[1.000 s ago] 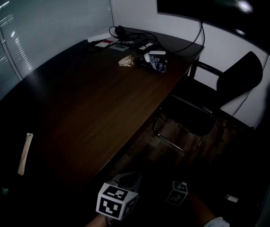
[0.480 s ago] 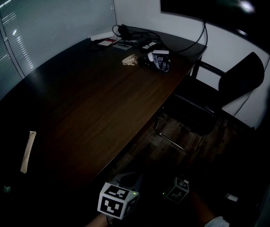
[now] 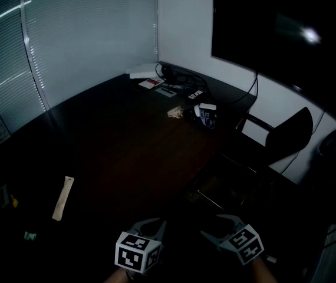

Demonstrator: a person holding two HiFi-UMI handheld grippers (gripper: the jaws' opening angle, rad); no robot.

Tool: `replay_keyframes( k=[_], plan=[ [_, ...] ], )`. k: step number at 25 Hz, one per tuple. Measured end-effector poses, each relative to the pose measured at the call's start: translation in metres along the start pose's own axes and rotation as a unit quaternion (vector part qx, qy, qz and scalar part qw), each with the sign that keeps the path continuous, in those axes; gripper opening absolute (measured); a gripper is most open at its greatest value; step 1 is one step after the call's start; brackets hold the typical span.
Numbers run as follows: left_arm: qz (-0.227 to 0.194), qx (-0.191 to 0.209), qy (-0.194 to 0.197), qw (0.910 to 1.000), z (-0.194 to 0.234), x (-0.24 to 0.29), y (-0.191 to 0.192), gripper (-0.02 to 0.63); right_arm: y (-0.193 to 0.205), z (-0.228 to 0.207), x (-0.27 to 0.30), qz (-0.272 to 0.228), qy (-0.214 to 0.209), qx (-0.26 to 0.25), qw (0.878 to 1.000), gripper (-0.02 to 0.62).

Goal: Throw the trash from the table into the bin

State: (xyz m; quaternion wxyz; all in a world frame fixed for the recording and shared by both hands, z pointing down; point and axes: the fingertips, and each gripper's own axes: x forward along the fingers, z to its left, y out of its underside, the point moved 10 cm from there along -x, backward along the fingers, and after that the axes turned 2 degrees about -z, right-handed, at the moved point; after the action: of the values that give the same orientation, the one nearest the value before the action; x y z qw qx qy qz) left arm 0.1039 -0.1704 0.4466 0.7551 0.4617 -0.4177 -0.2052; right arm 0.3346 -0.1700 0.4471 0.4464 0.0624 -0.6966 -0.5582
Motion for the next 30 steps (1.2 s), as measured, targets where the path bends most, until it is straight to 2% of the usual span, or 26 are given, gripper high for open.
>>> replay_keyframes(
  k=[4, 7, 8, 11, 17, 20, 24, 26, 30],
  plan=[
    [-0.055, -0.025, -0.08, 0.995, 0.04, -0.098, -0.027, -0.002, -0.102, 0.06, -0.018, -0.122, -0.011, -0.007, 0.992, 0.148],
    [-0.092, -0.046, -0.141, 0.9847, 0.064, -0.156, -0.03, -0.002, -0.142, 0.094, -0.008, -0.172, -0.033, 0.013, 0.984, 0.069],
    [-0.103, -0.055, -0.164, 0.9795, 0.071, -0.176, -0.029, -0.002, -0.152, 0.106, -0.003, -0.182, -0.047, 0.023, 0.982, 0.06],
    [-0.126, -0.08, -0.243, 0.9586, 0.09, -0.251, -0.018, -0.002, -0.177, 0.152, 0.018, -0.196, -0.098, 0.038, 0.975, 0.019],
    [-0.148, -0.126, -0.375, 0.9065, 0.107, -0.39, 0.04, -0.002, -0.2, 0.263, 0.065, -0.187, -0.195, -0.002, 0.963, 0.008],
    [-0.147, -0.137, -0.413, 0.8882, 0.107, -0.425, 0.06, -0.002, -0.205, 0.3, 0.075, -0.177, -0.23, 0.006, 0.957, 0.008],
    [-0.143, -0.16, -0.444, 0.8697, 0.111, -0.448, 0.079, -0.002, -0.205, 0.326, 0.085, -0.162, -0.244, 0.004, 0.956, 0.008],
    [-0.145, -0.165, -0.447, 0.8671, 0.113, -0.453, 0.084, -0.002, -0.205, 0.333, 0.088, -0.156, -0.246, 0.002, 0.957, 0.008],
    [-0.167, -0.165, -0.433, 0.8704, 0.116, -0.458, 0.085, -0.002, -0.206, 0.343, 0.091, -0.146, -0.249, -0.009, 0.957, 0.008]
  ],
)
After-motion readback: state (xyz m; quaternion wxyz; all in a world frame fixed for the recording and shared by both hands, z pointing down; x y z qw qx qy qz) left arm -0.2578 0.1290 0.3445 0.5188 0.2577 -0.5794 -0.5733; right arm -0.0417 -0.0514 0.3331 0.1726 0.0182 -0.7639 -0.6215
